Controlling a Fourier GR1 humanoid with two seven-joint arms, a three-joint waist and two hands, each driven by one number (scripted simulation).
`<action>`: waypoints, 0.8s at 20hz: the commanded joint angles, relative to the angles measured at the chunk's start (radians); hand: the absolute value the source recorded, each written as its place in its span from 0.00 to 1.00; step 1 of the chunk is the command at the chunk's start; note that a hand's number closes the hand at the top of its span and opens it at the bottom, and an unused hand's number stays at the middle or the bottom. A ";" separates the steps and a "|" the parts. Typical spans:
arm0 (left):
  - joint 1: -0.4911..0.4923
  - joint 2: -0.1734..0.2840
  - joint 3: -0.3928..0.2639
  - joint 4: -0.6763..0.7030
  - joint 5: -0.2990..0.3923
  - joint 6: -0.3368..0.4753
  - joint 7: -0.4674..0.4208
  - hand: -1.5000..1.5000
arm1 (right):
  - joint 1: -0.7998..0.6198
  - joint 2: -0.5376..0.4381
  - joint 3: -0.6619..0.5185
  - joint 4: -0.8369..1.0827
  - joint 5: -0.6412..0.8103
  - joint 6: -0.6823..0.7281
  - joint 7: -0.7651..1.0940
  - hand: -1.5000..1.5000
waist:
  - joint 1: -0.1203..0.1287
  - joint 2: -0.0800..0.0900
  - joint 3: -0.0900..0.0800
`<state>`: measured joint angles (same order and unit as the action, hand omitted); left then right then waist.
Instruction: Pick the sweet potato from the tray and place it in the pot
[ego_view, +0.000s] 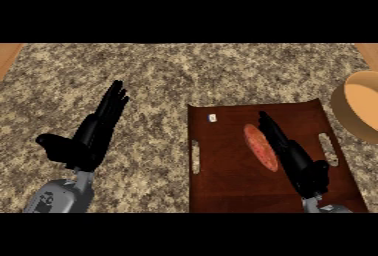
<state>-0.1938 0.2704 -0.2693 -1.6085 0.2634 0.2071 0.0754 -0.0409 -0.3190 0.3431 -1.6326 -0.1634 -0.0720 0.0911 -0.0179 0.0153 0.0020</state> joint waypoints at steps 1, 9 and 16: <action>0.061 -0.018 -0.001 0.025 -0.039 0.011 -0.084 0.50 | 0.044 -0.070 -0.092 -0.085 -0.061 0.086 -0.145 1.00 | 0.007 -0.017 -0.002; 0.131 -0.021 0.083 0.015 -0.053 0.107 -0.160 0.50 | -0.071 -0.180 -0.493 0.048 0.048 -0.063 -0.504 0.00 | 0.018 -0.009 0.002; 0.160 -0.064 0.081 0.082 -0.069 0.094 -0.249 0.50 | 0.058 -0.137 -0.525 0.120 -0.075 0.244 -1.060 0.00 | 0.014 -0.014 -0.001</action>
<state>-0.0530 0.2236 -0.1987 -1.5602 0.1960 0.3089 -0.1258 -0.0212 -0.4655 -0.1421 -1.5628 -0.2205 0.0900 -0.7642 -0.0085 0.0007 0.0028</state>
